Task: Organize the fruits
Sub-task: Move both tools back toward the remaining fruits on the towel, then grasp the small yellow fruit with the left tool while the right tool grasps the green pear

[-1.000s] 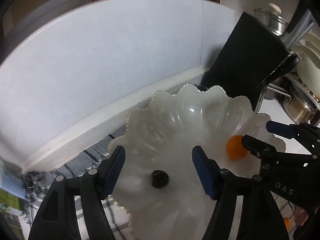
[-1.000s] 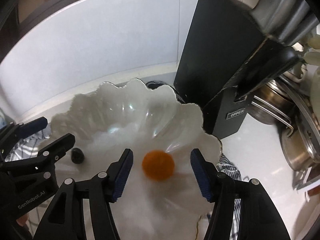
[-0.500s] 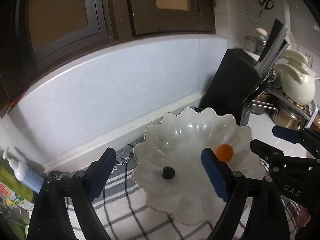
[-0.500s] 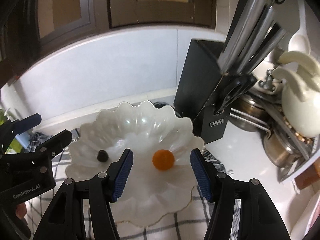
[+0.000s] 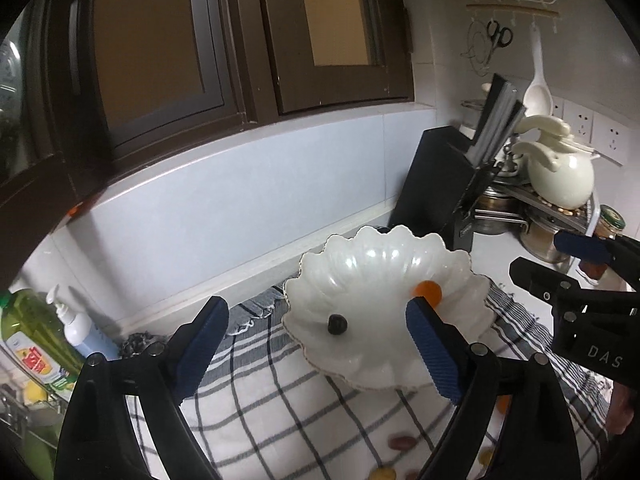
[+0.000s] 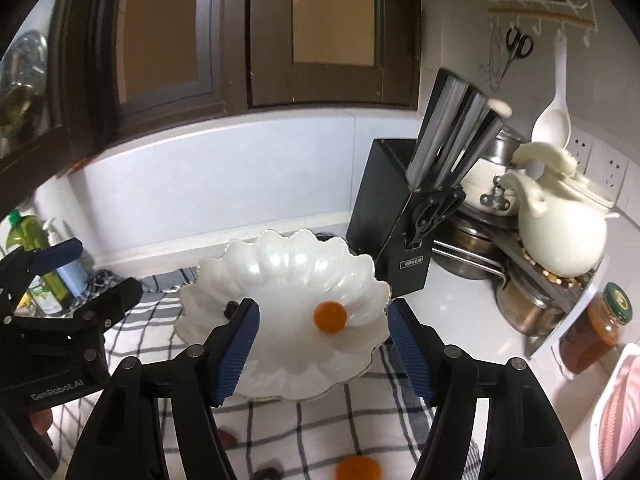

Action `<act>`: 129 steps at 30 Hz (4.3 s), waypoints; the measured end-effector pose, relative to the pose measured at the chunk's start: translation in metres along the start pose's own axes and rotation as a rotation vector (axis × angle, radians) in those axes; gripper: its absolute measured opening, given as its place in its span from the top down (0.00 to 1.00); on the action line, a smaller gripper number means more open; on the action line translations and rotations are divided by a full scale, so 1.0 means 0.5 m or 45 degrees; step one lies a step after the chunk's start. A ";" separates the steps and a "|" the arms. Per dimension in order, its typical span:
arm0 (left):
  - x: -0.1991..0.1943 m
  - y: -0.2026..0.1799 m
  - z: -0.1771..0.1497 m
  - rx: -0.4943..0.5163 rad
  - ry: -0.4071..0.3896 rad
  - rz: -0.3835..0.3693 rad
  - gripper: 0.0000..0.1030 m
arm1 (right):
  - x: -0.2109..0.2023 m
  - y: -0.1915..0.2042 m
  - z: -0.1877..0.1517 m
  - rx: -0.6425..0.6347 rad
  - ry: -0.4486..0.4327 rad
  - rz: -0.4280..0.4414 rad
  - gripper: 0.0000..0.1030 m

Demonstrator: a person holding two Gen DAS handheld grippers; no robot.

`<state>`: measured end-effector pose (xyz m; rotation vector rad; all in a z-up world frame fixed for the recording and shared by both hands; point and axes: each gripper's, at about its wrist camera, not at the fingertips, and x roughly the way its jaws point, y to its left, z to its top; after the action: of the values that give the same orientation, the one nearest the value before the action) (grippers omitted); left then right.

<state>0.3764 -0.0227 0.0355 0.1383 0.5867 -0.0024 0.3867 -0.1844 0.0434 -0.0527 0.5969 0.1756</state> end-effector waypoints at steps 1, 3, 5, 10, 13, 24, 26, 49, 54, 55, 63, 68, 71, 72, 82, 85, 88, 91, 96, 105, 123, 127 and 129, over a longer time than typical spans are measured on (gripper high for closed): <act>-0.009 -0.001 -0.003 0.002 -0.006 0.001 0.11 | -0.012 0.000 -0.004 0.003 -0.010 0.001 0.34; -0.032 -0.002 -0.011 0.010 -0.021 0.003 0.11 | -0.034 0.002 -0.012 0.007 -0.027 0.001 0.34; -0.052 -0.002 -0.016 0.012 -0.033 0.001 0.11 | -0.055 0.003 -0.021 0.008 -0.043 -0.004 0.34; -0.092 -0.002 -0.035 0.009 -0.048 -0.020 0.10 | -0.096 0.005 -0.041 0.016 -0.073 -0.021 0.34; -0.110 -0.005 -0.046 0.016 -0.056 -0.029 0.10 | -0.115 0.005 -0.055 0.021 -0.084 -0.039 0.34; -0.146 -0.012 -0.110 0.059 -0.037 -0.039 0.10 | -0.172 0.015 -0.112 0.012 -0.103 -0.105 0.34; -0.147 -0.012 -0.125 0.068 -0.020 -0.047 0.10 | -0.178 0.018 -0.124 0.008 -0.105 -0.122 0.34; -0.155 -0.026 -0.234 0.147 0.058 -0.128 0.10 | -0.182 0.021 -0.255 0.147 0.024 -0.140 0.34; -0.144 -0.031 -0.252 0.163 0.095 -0.150 0.10 | -0.174 0.022 -0.279 0.163 0.066 -0.149 0.34; -0.143 -0.032 -0.257 0.166 0.099 -0.152 0.10 | -0.172 0.022 -0.284 0.163 0.078 -0.152 0.34; -0.123 -0.039 -0.289 0.164 0.151 -0.188 0.10 | -0.145 0.022 -0.323 0.187 0.151 -0.132 0.34; -0.109 -0.042 -0.305 0.166 0.150 -0.184 0.10 | -0.121 0.024 -0.342 0.187 0.199 -0.126 0.34; -0.099 -0.043 -0.311 0.169 0.141 -0.177 0.11 | -0.109 0.025 -0.355 0.184 0.220 -0.135 0.34; -0.096 -0.045 -0.313 0.169 0.141 -0.175 0.11 | -0.105 0.024 -0.359 0.185 0.227 -0.138 0.34; -0.041 -0.049 -0.335 0.175 0.209 -0.194 0.24 | -0.068 0.020 -0.375 0.186 0.256 -0.144 0.34; -0.024 -0.053 -0.340 0.186 0.225 -0.197 0.28 | -0.056 0.020 -0.380 0.184 0.265 -0.147 0.34; -0.008 -0.057 -0.342 0.177 0.243 -0.209 0.29 | -0.045 0.018 -0.385 0.186 0.279 -0.147 0.34; 0.009 -0.059 -0.344 0.157 0.258 -0.212 0.32 | -0.033 0.013 -0.390 0.188 0.301 -0.162 0.34; 0.039 -0.064 -0.346 0.134 0.288 -0.223 0.39 | -0.016 0.007 -0.394 0.198 0.334 -0.170 0.34; 0.077 -0.080 -0.348 0.124 0.335 -0.269 0.50 | 0.004 0.000 -0.402 0.216 0.370 -0.162 0.35; 0.095 -0.096 -0.357 0.156 0.369 -0.308 0.73 | 0.019 0.001 -0.405 0.224 0.391 -0.111 0.52; 0.091 -0.097 -0.357 0.158 0.365 -0.309 0.73 | 0.017 0.001 -0.404 0.220 0.388 -0.115 0.52; 0.083 -0.095 -0.354 0.162 0.350 -0.308 0.73 | 0.012 0.004 -0.402 0.214 0.378 -0.117 0.52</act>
<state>0.3114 -0.0449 -0.1395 0.1920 0.8757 -0.2586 0.2796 -0.2017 -0.1260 0.0576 0.9019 0.0270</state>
